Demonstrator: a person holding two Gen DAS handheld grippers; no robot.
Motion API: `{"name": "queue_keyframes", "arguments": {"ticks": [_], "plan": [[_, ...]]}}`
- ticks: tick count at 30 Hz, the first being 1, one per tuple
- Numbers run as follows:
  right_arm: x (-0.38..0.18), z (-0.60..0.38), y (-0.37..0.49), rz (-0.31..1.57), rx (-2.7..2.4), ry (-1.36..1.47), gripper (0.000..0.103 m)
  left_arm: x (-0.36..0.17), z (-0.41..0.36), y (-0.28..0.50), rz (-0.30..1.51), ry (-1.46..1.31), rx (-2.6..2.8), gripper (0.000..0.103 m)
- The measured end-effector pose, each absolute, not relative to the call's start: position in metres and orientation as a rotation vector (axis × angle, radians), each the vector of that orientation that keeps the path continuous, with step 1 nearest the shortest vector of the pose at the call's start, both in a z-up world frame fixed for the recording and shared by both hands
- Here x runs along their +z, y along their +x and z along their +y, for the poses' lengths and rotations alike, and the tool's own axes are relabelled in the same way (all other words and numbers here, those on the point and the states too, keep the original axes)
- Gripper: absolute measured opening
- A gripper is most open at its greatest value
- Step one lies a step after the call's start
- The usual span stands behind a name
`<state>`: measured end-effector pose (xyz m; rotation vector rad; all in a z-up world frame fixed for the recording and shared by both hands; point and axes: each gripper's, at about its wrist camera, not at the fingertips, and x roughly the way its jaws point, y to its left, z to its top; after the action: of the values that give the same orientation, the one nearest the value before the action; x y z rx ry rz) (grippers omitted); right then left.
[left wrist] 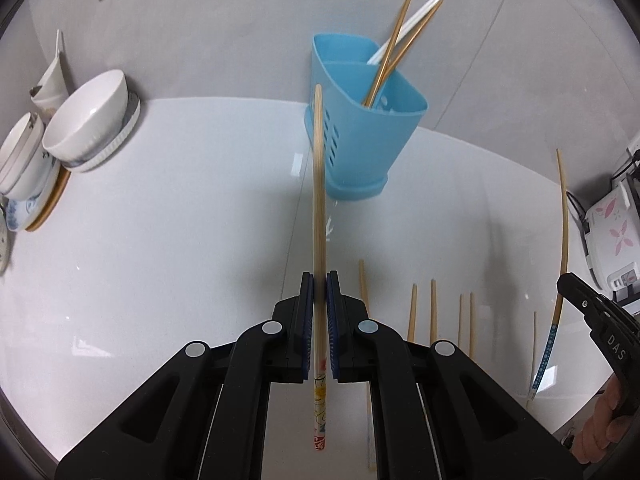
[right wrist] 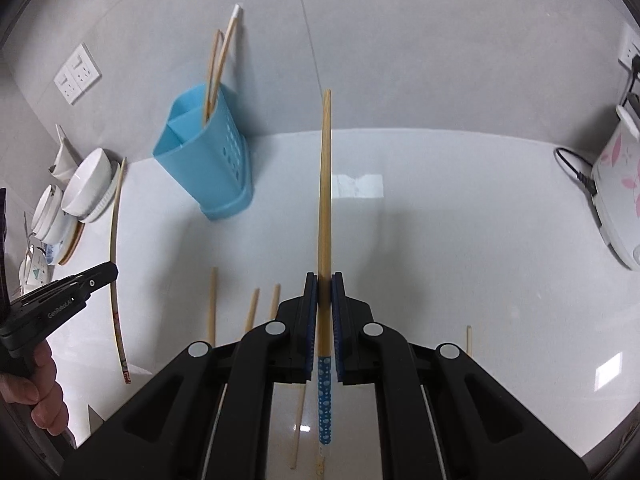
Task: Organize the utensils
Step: 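Carry both chopsticks to the blue holder while the left gripper drops its chopstick inside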
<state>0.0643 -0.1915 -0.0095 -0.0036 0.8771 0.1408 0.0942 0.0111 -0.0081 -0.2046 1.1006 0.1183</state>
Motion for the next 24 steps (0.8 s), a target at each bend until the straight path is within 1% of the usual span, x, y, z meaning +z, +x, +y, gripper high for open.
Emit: {"name": "queue_keyframes", "arguments": {"ticks": [11, 24], "plan": [[0.026, -0.175, 0.088, 0.79, 0.18, -0.007, 0.006, 0.034, 0.013, 0.124, 0.983, -0.213, 0.082, 0.006], [0.075, -0.147, 0.117, 0.636, 0.279, -0.013, 0.006, 0.072, 0.008, 0.159, 0.844, -0.229, 0.038, 0.006]]}}
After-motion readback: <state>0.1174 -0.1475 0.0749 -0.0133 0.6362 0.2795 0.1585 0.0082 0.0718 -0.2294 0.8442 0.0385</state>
